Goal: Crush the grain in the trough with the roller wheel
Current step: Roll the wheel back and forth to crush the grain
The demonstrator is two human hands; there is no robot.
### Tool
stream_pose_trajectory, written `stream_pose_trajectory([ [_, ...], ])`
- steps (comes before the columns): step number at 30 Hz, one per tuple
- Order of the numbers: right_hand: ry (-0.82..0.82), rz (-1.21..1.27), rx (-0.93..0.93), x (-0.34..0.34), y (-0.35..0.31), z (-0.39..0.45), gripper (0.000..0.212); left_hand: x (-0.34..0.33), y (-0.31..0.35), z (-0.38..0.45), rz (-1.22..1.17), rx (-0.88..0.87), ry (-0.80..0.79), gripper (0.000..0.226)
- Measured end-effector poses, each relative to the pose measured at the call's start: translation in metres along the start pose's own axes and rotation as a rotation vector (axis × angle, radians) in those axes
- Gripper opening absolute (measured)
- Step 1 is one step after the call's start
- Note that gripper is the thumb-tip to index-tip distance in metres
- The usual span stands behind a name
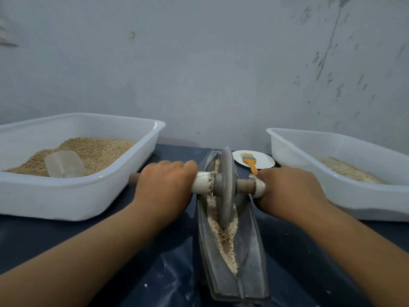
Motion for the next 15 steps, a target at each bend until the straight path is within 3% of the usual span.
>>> stream_pose_trajectory([
  [4,-0.204,0.091,0.014,-0.01,-0.003,0.018,0.015,-0.011,-0.006,0.026,0.005,0.091,-0.126,0.03],
  [7,-0.162,0.07,0.003,-0.005,-0.003,0.017,0.017,-0.01,-0.008,0.019,-0.031,0.116,-0.13,0.029],
  [11,-0.006,-0.026,0.005,0.006,0.001,0.0,0.018,0.004,0.0,-0.004,0.017,0.003,-0.029,0.045],
  [15,-0.156,0.056,0.006,-0.006,-0.002,0.016,0.016,-0.015,-0.01,0.019,-0.021,0.103,-0.155,0.03],
])
Point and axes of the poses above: each hand's wrist, its own z-axis towards the middle knuckle, its own x-axis out of the back of the hand, y = z × x, the point moved 8 cm from there along z, towards the middle knuckle, and after that the axes turned 13 degrees about -z, right-handed, at the moved point
